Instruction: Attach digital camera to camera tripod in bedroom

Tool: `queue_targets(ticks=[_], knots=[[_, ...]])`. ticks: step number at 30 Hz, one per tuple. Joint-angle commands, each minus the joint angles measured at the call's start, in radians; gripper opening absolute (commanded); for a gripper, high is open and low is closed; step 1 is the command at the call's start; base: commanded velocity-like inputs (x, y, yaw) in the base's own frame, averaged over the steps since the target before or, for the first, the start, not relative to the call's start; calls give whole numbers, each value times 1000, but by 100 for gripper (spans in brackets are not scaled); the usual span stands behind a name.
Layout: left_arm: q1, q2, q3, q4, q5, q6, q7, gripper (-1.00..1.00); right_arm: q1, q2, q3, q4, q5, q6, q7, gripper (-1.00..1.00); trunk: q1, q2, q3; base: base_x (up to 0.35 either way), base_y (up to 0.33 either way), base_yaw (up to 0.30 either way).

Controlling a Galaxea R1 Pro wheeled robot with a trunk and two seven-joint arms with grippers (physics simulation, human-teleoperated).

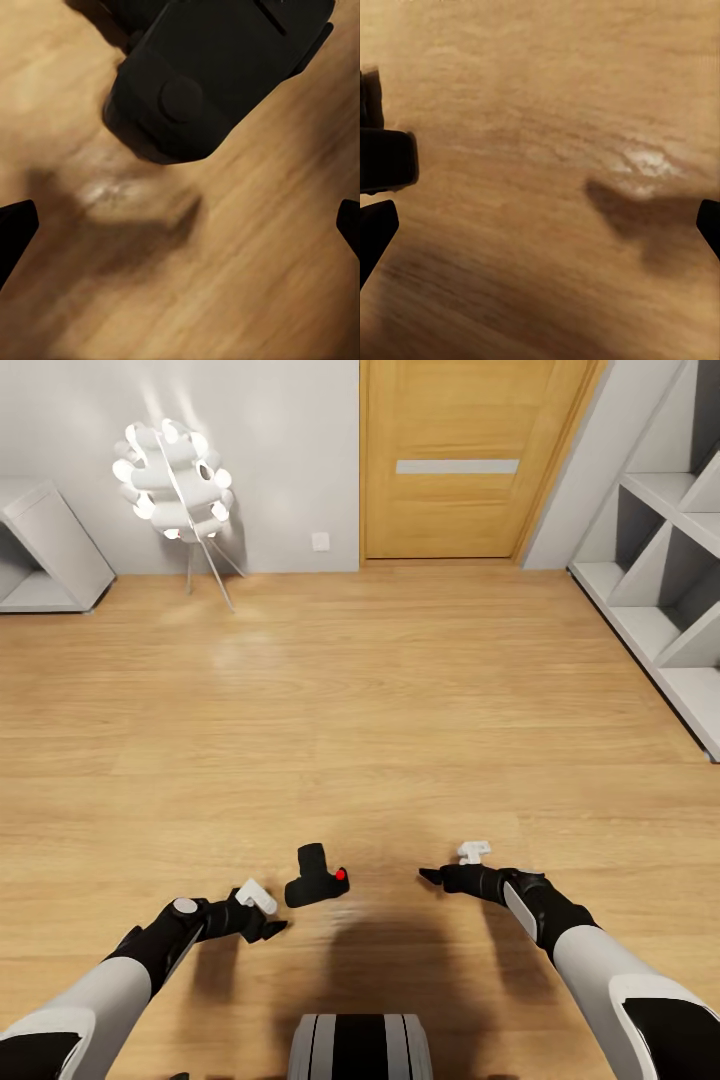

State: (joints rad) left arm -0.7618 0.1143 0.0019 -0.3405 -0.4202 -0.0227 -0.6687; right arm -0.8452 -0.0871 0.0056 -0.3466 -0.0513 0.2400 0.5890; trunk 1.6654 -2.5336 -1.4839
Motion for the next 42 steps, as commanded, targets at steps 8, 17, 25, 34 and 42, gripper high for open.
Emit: queue_targets(ticks=[8, 17, 25, 34, 42], knots=[[0, -4, 1, 3, 0, -1, -3, 100, 0, 0, 0, -2, -5, 9, 2, 100, 0, 0, -1, 0, 0, 0], [0, -5, 1, 3, 0, -2, -7, 100, 0, 0, 0, -2, -4, 9, -21, 100, 0, 0, -1, 0, 0, 0], [0, -3, 1, 2, 4, 2, -18, 100, 0, 0, 0, -2, -4, 9, -29, 100, 0, 0, -1, 0, 0, 0], [0, -6, 1, 7, 11, -1, -9, 100, 0, 1, 1, -3, -4, 9, -29, 100, 0, 0, -1, 0, 0, 0], [0, -13, 2, 24, 9, -2, -9, 100, 0, 2, 2, -5, 0, 10, -50, 100, 0, 0, -1, 0, 0, 0]])
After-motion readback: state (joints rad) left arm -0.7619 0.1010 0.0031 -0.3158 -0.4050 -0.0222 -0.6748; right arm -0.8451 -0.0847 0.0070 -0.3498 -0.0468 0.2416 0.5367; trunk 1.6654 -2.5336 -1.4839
